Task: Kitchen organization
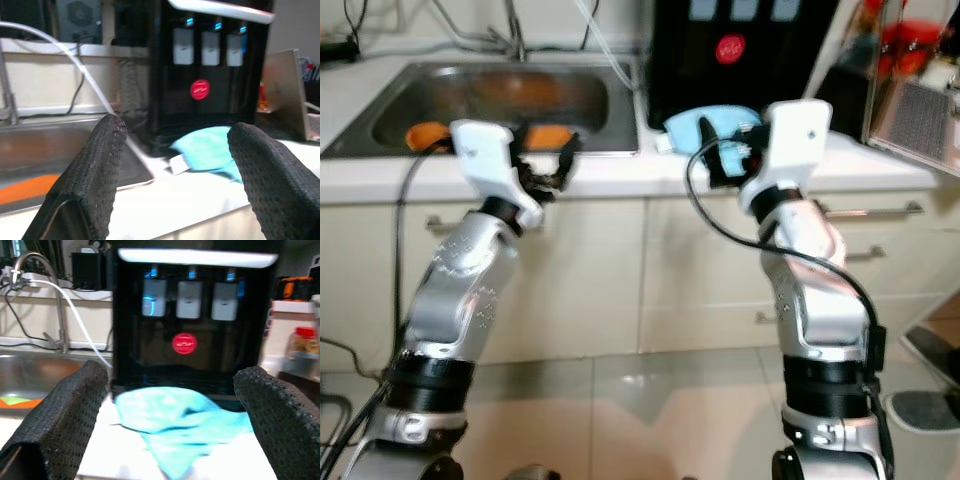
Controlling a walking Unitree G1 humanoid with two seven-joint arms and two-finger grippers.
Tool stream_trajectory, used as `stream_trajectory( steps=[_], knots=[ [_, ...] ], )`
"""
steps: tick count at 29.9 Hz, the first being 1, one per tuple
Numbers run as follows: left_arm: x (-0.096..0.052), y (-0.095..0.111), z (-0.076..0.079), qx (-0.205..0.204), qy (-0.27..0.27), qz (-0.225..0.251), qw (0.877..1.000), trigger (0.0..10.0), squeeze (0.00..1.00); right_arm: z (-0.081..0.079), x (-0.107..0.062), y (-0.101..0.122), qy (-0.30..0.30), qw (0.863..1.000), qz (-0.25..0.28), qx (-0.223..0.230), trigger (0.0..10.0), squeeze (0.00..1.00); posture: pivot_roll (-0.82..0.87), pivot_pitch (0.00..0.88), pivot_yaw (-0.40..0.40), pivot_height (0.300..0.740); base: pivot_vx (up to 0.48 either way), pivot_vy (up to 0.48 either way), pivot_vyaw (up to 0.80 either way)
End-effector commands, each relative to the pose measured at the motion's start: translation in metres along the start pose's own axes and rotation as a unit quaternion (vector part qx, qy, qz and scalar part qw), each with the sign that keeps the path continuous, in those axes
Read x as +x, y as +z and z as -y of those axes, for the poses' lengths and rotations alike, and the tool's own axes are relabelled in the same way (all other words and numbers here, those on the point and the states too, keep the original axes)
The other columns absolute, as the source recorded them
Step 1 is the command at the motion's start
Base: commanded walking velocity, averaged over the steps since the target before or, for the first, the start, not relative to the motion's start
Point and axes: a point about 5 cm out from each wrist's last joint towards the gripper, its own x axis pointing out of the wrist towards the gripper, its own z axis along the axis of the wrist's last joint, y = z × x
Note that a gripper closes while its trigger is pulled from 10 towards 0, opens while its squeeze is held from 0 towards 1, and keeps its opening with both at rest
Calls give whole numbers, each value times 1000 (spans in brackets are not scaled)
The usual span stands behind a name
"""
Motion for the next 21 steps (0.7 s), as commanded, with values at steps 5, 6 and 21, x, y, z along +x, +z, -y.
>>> stream_trajectory(
  steps=[5, 6, 21],
  knots=[
    [-2, -1, -9, 4, 13, -5, 1000, 10000, 0, -5, 0, -3, 10, 1000, -4, 5, 10000, 1000, 19, 45, 42, 740, 0, -225, 0],
    [-2, -3, -9, 3, 14, -9, 1000, 10000, 0, -5, 0, -4, 10, 1000, -6, 5, 10000, 1000, 19, 45, 42, 740, 0, 0, 0],
    [-20, -55, -46, -39, 87, -104, 990, 10000, 0, 4, -8, -37, 1, 999, -54, 4, 10000, 1000, 17, 41, 44, 740, 0, 0, 0]
  ],
)
